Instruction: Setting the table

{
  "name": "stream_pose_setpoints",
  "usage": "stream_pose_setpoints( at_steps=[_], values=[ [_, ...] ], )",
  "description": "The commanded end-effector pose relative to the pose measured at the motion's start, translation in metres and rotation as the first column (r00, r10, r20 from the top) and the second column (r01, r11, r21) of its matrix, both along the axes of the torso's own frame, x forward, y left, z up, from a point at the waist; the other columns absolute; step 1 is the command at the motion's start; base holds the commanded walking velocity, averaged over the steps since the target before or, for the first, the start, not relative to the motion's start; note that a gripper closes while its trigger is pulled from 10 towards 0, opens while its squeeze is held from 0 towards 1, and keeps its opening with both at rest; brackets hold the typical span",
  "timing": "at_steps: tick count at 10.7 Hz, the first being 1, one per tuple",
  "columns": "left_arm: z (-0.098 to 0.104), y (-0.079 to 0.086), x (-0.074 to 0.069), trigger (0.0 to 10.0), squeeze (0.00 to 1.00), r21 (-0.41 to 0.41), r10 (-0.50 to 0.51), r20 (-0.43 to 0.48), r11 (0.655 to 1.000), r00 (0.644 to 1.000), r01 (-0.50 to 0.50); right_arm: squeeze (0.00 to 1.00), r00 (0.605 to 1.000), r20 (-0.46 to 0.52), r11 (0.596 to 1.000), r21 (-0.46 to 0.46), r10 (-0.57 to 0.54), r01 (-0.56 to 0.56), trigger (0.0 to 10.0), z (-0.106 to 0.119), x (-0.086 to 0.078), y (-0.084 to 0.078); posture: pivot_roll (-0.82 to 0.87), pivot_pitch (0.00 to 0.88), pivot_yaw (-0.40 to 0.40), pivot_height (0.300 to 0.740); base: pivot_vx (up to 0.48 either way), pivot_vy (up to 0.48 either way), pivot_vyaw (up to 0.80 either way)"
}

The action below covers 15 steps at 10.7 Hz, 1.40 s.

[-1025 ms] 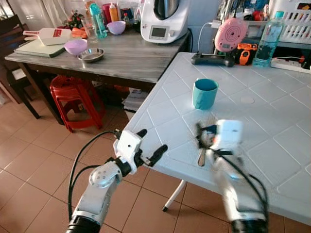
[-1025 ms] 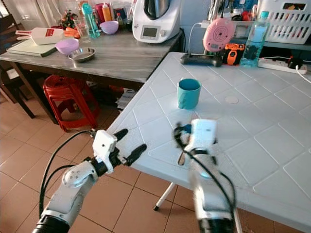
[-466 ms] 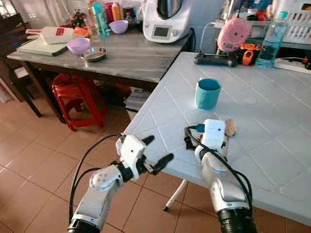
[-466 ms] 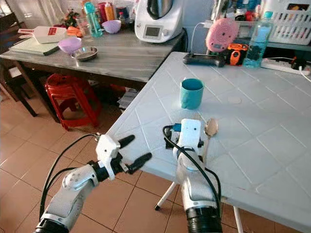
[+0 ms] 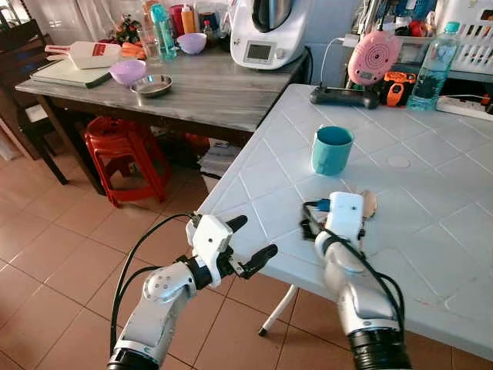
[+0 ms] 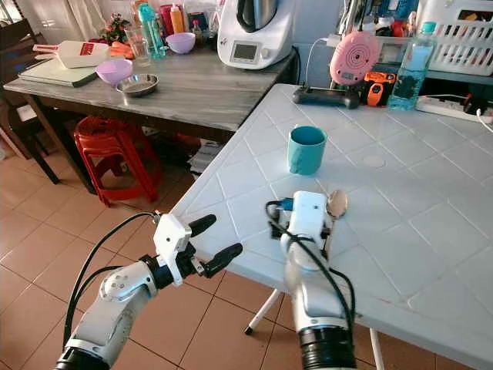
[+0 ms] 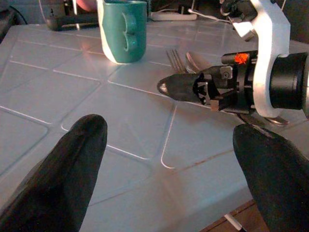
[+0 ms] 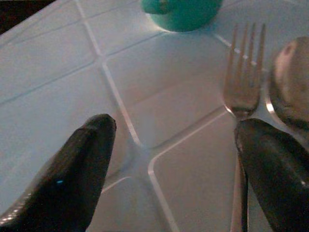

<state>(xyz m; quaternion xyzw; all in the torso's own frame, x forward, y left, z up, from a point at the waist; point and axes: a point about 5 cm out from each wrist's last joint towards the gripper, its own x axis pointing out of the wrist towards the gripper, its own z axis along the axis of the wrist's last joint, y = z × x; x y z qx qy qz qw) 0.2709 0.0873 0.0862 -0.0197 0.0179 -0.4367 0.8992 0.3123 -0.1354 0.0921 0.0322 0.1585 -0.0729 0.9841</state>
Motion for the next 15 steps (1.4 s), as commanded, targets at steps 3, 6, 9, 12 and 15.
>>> stream_pose_setpoints(
  at_steps=[3, 6, 9, 12, 15],
  values=[
    [0.001, 0.002, 0.000, 10.0, 0.00, 0.002, -0.003, -0.001, 1.000, 1.000, 0.003, 0.00, 0.997, 0.077, 0.999, -0.033, 0.008, -0.006, 10.0, 0.010, 0.004, -0.001, 0.00, 0.000, 0.067, 0.740, 0.000, 0.000, 0.00],
    [0.000, 0.002, -0.001, 10.0, 0.00, 0.003, -0.002, -0.004, 1.000, 1.000, 0.002, 0.00, 0.988, 0.155, 0.998, -0.062, -0.012, 0.022, 10.0, 0.023, 0.001, -0.005, -0.01, 0.000, 0.070, 0.740, 0.000, 0.000, 0.00],
    [-0.001, 0.002, 0.000, 10.0, 0.00, 0.007, -0.011, -0.007, 1.000, 1.000, 0.011, 0.00, 0.994, 0.080, 0.997, -0.035, -0.070, 0.073, 10.0, 0.006, -0.008, -0.014, -0.01, 0.000, 0.078, 0.740, 0.000, 0.000, 0.00],
    [-0.002, 0.002, -0.001, 10.0, 0.00, 0.017, -0.020, -0.007, 1.000, 1.000, 0.020, 0.00, 0.996, 0.066, 0.998, -0.015, -0.066, 0.067, 10.0, 0.001, -0.006, -0.012, -0.01, 0.000, 0.082, 0.740, 0.000, 0.000, 0.00],
    [-0.002, 0.002, -0.001, 10.0, 0.00, 0.017, -0.019, -0.008, 1.000, 1.000, 0.019, 0.00, 0.997, 0.058, 0.999, -0.001, -0.048, 0.048, 2.1, 0.000, -0.001, -0.008, 0.00, 0.000, 0.078, 0.740, 0.000, 0.000, 0.00]
  ],
)
